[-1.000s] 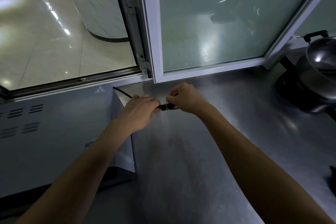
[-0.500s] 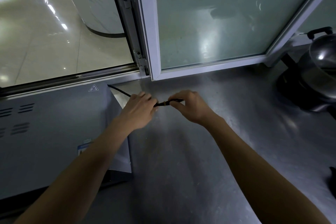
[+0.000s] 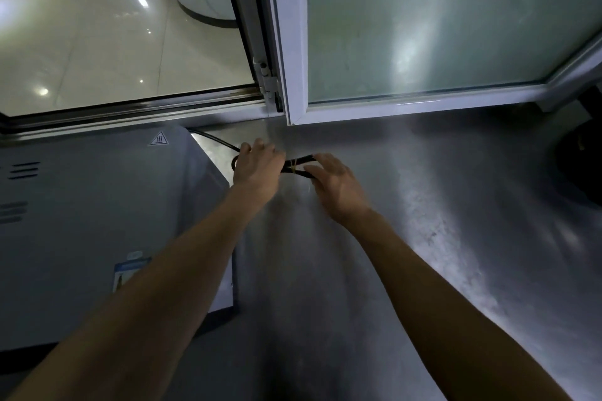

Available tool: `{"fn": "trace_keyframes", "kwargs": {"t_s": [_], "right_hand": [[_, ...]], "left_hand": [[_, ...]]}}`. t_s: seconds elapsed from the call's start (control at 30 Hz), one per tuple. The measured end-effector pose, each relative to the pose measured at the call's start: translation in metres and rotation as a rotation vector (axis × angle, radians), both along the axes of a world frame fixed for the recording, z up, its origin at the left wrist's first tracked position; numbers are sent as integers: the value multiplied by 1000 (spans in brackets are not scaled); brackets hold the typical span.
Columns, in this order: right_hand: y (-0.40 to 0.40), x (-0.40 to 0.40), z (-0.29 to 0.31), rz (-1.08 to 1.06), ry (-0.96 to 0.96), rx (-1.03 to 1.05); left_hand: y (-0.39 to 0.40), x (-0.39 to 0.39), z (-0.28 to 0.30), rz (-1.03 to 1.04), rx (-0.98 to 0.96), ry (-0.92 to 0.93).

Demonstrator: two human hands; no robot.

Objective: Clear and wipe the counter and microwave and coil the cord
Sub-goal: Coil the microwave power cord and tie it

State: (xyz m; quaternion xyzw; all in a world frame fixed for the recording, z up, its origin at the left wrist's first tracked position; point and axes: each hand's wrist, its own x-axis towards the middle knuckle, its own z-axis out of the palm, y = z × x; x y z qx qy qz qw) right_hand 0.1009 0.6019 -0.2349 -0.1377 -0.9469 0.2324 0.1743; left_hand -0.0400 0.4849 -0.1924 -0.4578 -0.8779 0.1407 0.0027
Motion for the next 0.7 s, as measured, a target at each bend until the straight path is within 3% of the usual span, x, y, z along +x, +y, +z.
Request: {"fn": "trace_keyframes", "kwargs": {"t_s": [0.2,0.43,0.7], "right_hand": [[12,-30,-43,77,-133,49],[12,-45,-71,98,-146,29],[8,-23,-56,43,-178,-48]], "left_hand": [[3,-19,-34,65,-73,-10],[-1,-31,-61,93,-44,23],[-2,-17,-55,102,-7,6]]}}
